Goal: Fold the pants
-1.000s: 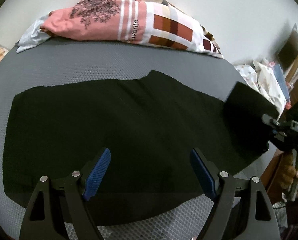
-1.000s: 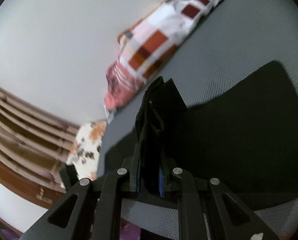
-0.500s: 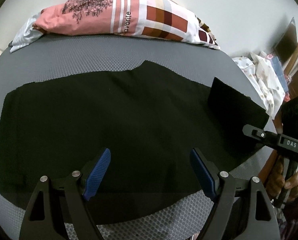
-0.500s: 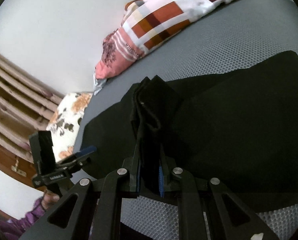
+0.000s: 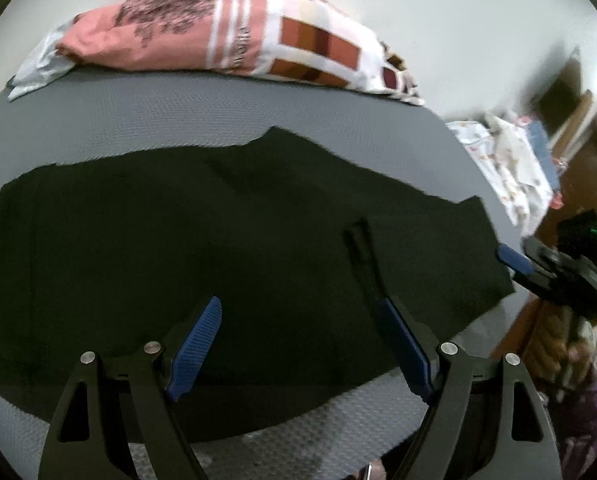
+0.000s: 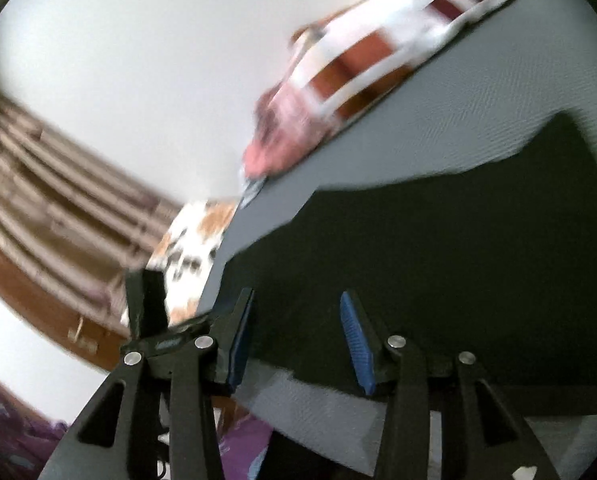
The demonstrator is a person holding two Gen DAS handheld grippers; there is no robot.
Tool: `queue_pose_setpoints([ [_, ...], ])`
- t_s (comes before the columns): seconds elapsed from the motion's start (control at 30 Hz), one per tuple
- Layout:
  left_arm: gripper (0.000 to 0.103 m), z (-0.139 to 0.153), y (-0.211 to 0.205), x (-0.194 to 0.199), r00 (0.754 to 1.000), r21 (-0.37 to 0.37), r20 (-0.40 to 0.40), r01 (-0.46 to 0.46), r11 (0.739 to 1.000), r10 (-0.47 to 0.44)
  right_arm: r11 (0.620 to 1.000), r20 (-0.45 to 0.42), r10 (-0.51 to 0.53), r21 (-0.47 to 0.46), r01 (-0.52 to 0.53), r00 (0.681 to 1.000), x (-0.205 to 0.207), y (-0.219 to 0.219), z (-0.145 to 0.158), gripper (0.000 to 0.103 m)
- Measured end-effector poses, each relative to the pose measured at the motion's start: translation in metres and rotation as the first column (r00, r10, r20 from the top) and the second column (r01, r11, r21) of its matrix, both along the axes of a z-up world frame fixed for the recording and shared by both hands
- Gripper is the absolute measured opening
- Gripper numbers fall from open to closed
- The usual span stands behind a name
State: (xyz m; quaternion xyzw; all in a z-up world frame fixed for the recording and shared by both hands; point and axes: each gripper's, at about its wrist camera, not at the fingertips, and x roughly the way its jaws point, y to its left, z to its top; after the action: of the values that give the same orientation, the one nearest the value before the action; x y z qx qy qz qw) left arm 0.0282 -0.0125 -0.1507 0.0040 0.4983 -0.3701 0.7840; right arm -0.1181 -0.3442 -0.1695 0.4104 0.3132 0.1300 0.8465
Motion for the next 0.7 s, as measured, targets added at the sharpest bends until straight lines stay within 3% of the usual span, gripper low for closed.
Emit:
queue_pose_setpoints([
  [0.13, 0.082, 0.003, -0.014, -0.009, 0.998, -0.033, -0.015, 0.068, 0.997, -0.068, 0.994, -0.035, -0.1, -0.04, 0.098, 0.994, -0.017, -0.033, -0.005, 0.042],
  [0.27, 0.082, -0.001, -0.032, -0.017, 0.992, -0.015, -0.033, 0.119, 0.993, -0.12, 0.989, -0.046, -0.131, -0.074, 0.128, 0.99, -0.026, -0.046, -0.011, 0.042],
  [0.4, 0.082, -0.009, -0.051, -0.013, 0.985, -0.033, -0.095, 0.14, 0.99, -0.142, 0.992, -0.054, -0.125, -0.033, 0.124, 0.991, -0.031, -0.05, -0.019, 0.042],
  [0.7, 0.082, -0.036, -0.091, 0.015, 0.953, -0.085, -0.267, 0.126, 0.988, -0.144, 0.997, -0.058, -0.065, -0.04, 0.062, 0.996, -0.019, -0.031, -0.025, 0.042],
])
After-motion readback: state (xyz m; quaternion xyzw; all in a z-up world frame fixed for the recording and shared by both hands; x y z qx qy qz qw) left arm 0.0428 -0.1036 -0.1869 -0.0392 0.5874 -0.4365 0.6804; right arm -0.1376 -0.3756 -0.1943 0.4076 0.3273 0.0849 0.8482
